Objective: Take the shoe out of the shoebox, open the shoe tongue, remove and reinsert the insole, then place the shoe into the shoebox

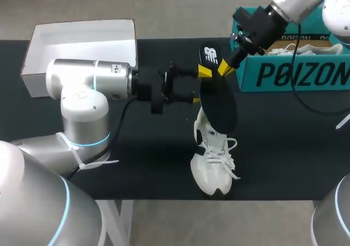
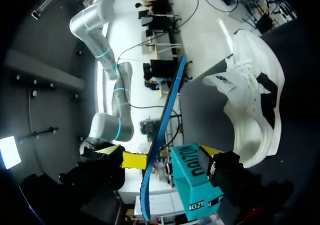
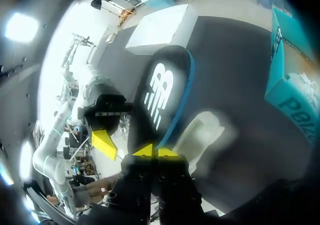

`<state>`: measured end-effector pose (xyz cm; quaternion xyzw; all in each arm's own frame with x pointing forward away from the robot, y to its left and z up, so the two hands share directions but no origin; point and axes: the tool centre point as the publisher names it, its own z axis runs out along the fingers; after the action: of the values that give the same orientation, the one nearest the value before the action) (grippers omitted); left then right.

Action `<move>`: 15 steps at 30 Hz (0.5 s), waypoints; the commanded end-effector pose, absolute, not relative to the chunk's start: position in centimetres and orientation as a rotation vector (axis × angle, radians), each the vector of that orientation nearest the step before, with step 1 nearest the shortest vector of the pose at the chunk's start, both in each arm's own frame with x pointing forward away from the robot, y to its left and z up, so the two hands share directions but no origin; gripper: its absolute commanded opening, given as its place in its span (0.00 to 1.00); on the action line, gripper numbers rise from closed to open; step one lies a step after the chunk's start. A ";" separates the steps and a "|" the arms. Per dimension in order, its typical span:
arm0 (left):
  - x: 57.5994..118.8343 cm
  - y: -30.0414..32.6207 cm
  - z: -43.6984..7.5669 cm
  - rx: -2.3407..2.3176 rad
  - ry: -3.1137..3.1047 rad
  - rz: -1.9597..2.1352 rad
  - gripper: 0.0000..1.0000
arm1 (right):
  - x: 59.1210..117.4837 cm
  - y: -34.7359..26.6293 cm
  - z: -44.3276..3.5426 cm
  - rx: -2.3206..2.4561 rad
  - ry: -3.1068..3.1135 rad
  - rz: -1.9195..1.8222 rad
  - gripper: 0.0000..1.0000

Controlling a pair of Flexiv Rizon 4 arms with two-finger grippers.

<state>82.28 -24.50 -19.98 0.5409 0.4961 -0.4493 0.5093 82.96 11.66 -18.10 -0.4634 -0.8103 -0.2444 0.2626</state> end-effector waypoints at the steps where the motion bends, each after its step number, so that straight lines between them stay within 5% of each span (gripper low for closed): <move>1: 81.8 -24.5 -20.2 1.298 1.196 -1.071 0.56 | 83.2 11.9 -18.1 -1.251 -2.190 -0.654 0.00; 5: 81.8 -24.6 -20.3 1.294 1.192 -1.067 0.03 | 83.1 12.0 -18.0 -1.250 -2.185 -0.658 0.00; 15: 81.6 -24.9 -20.4 1.303 1.181 -1.065 0.00 | 82.5 12.5 -18.1 -1.250 -2.161 -0.665 0.00</move>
<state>81.65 -24.63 -20.20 0.5427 0.4925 -0.4446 0.5151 82.65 12.36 -18.00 -0.4641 -0.8051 -0.2459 0.2756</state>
